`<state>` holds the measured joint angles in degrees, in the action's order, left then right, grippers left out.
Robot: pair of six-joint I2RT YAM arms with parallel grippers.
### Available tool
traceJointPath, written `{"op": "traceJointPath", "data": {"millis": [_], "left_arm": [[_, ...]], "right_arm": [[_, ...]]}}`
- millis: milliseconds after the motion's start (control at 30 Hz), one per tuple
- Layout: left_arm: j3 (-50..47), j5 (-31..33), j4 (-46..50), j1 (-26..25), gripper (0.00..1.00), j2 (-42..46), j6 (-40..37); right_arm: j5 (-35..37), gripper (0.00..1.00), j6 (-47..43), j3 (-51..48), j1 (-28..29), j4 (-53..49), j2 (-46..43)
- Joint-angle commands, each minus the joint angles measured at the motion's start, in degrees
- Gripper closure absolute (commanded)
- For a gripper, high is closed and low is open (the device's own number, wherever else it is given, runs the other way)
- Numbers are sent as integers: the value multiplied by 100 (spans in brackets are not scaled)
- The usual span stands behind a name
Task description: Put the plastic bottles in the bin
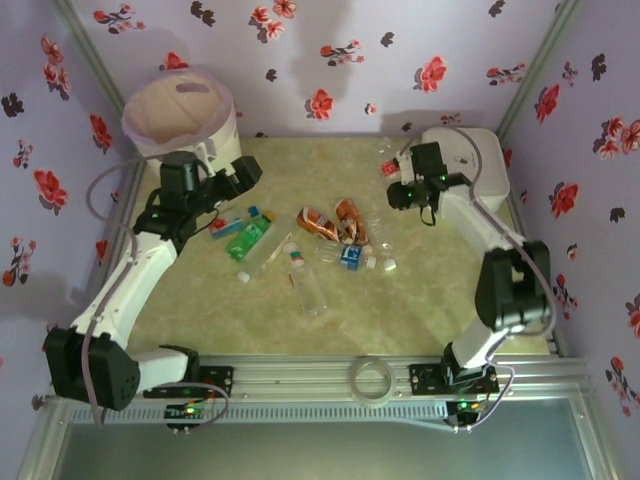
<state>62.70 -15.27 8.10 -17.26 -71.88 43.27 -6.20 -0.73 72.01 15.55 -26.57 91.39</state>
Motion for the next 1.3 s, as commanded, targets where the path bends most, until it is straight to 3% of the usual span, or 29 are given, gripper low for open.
{"op": "traceJointPath", "data": {"millis": [0, 300, 467, 667, 800, 967, 1067, 1133, 1267], "left_arm": [[-103, -201, -1234, -352, 0, -276, 649], [200, -571, -3087, -1491, 0, -1848, 1677], [695, -620, -3079, -1865, 0, -2478, 1659], [794, -712, -3253, -1945, 0, -2748, 1843], [793, -750, -3268, -1983, 11, -2818, 1889], [814, -808, -3361, -1997, 33, -2906, 1993], [857, -821, -3332, -1992, 38, -2963, 1991], [911, -824, -3320, -1988, 44, -2981, 1988], [1173, -822, -3058, -1908, 44, -2969, 1814]], "right_arm": [[-547, 73, 742, -662, 380, 619, -591], [-1238, 72, 1487, -1416, 1092, 1020, -1369], [-1404, 71, 1494, -1508, 1278, 974, -1452], [-1474, 71, 1480, -1599, 1379, 1055, -1450], [-1516, 71, 1468, -1582, 1411, 1108, -1347], [-1542, 71, 1497, -1558, 1436, 1208, -1265], [-1559, 71, 1488, -1548, 1459, 1230, -1279], [-1586, 67, 1480, -1551, 1460, 1211, -1313], [-1515, 37, 1444, -1601, 1460, 1164, -1567]]}}
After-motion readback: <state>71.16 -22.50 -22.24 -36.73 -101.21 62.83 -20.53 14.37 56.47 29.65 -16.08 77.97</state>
